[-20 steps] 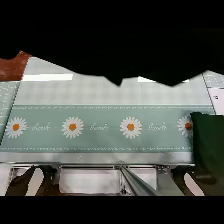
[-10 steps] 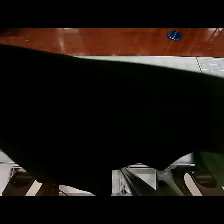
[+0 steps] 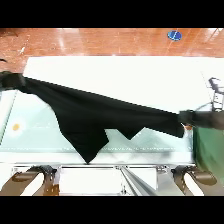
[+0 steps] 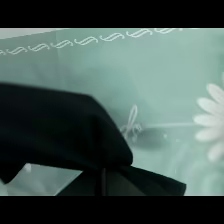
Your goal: Fold the shirts.
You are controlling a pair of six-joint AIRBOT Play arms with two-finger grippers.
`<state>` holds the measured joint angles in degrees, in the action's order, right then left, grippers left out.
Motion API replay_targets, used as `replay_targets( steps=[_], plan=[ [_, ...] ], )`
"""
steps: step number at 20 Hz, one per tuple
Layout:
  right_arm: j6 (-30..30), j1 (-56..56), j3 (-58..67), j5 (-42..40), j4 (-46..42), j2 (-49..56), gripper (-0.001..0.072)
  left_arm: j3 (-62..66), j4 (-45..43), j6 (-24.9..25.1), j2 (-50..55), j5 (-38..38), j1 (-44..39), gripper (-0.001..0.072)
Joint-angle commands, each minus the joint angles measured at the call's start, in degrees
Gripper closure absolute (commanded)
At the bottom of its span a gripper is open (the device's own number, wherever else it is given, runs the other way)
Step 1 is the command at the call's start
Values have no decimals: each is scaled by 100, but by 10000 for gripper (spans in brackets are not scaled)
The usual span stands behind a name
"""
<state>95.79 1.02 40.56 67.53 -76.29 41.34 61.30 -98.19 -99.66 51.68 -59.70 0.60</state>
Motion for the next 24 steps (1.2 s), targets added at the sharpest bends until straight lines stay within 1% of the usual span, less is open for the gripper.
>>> replay_targets(
  steps=[1, 2, 5, 6, 7, 8, 9, 10, 12, 13, 14, 15, 16, 17, 18, 19, 20, 22, 24],
  plan=[
    [-420, 2, 109, -1316, 463, 1797, 691, -116, 437, -658, 1082, 850, 22, 686],
    [-417, 0, 474, -1311, 501, 2363, 691, 7, 603, -793, 1366, 901, 20, 686],
    [-435, 22, 1799, -1143, 824, 3801, 689, 431, 1180, -800, 1965, 883, 22, 686],
    [-400, 85, 2253, -1001, 986, 4148, 637, 599, 1394, -798, 2083, 846, 48, 686],
    [-361, 179, 2647, -820, 1115, 4378, 407, 767, 1550, -798, 2151, 804, 81, 682],
    [-313, 306, 3018, -564, 1182, 4524, 299, 997, 1644, -793, 2194, 693, 162, 557],
    [-162, 505, 3394, -208, 1108, 4588, 298, 1246, 1639, -745, 2203, 527, 293, 319],
    [-133, 750, 3694, 85, 1069, 4570, 299, 1539, 1635, -621, 2205, 271, 516, 205],
    [-306, 1408, 4009, 610, 1001, 4293, 299, 2065, 1635, -173, 2205, -490, 1126, 204],
    [-358, 1714, 3991, 769, 776, 4076, 299, 2155, 1637, 9, 2188, -951, 1508, 204],
    [-396, 2006, 3880, 887, 455, 3834, 300, 2092, 1644, 17, 2175, -1377, 1864, 205],
    [-470, 2251, 3657, 940, 321, 3591, 303, 1886, 1801, 138, 2168, -1814, 2192, 219],
    [-599, 2500, 3329, 955, 374, 3340, 303, 1467, 2315, 396, 2118, -2175, 2514, 219],
    [-756, 2747, 2879, 874, 483, 3067, 303, 922, 2962, 636, 2024, -2321, 2754, 219],
    [-874, 2949, 2393, 732, 645, 2817, 303, 291, 3598, 986, 1921, -2330, 2929, 219],
    [-1016, 3145, 1834, 551, 890, 2573, 303, -306, 4033, 1309, 1832, -2260, 3010, 219],
    [-1220, 3300, 1279, 413, 1250, 2347, 303, -789, 4284, 1591, 1773, -2135, 3016, 219],
    [-1665, 3467, 313, 284, 1969, 2000, 303, -1537, 4365, 1895, 1707, -1860, 2852, 218],
    [-1864, 3469, -374, 291, 2236, 1808, 303, -1985, 4249, 1947, 1707, -1766, 2669, 216]
  ],
)
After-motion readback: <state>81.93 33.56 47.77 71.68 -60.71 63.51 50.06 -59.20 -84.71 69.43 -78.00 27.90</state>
